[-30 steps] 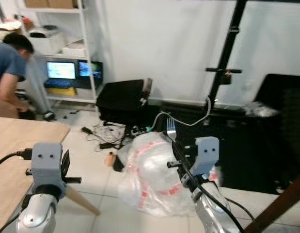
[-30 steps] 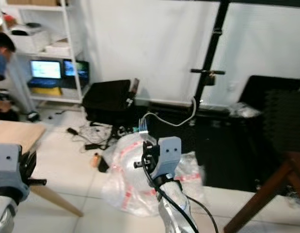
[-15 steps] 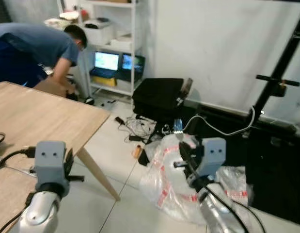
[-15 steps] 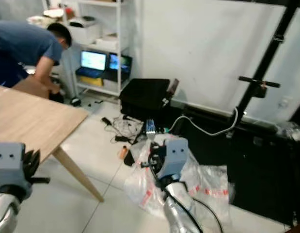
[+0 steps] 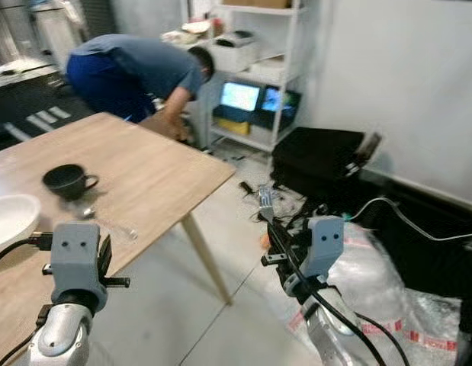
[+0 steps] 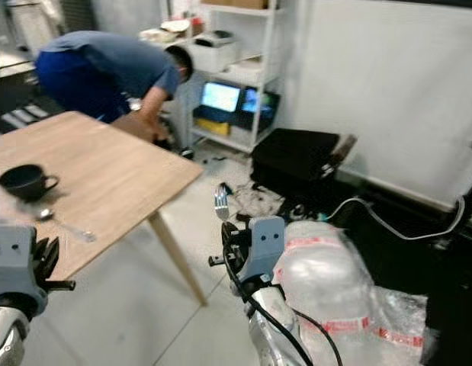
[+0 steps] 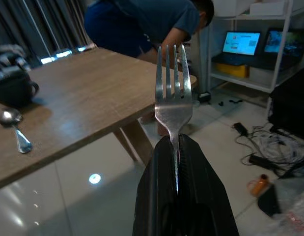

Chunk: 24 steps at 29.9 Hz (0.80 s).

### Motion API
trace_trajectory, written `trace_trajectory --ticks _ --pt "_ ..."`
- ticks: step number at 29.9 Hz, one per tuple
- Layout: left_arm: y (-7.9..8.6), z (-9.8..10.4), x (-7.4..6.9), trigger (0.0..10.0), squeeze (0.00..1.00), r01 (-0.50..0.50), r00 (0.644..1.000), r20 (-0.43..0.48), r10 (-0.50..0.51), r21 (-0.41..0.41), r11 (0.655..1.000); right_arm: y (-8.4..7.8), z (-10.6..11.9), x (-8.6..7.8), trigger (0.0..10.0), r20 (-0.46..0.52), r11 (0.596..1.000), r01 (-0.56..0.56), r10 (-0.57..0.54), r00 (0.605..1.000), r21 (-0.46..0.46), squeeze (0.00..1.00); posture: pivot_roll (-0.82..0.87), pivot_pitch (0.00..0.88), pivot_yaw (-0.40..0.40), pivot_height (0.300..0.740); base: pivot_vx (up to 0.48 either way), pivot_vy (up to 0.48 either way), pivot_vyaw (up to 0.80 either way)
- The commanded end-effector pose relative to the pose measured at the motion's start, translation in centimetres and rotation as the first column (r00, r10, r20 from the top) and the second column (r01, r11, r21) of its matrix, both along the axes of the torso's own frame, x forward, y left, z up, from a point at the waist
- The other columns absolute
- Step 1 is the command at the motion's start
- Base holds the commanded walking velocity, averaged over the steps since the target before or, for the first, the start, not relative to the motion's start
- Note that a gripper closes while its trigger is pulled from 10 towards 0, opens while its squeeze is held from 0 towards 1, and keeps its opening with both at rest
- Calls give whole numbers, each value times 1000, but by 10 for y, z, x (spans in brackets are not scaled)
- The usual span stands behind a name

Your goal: Setting the table

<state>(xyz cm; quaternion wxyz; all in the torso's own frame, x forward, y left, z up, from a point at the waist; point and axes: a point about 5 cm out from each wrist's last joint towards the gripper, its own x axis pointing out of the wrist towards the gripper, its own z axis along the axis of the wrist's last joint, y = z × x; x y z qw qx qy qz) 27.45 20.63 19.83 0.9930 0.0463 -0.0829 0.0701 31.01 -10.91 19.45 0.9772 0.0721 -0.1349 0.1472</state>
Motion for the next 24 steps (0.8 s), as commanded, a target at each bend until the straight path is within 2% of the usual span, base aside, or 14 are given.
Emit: trace_trajectory --ticks 1,24 --pt "6 -5 -3 10000 0 -27 999 -26 27 10 1000 6 -3 -2 10000 -12 1000 -24 24 1000 9 0 105 121 55 740 0 0 756" --pt "5 -6 -2 10000 0 -24 999 -26 24 7 1000 7 -4 -2 10000 -16 999 -33 33 999 10 0 105 111 55 740 0 0 756"
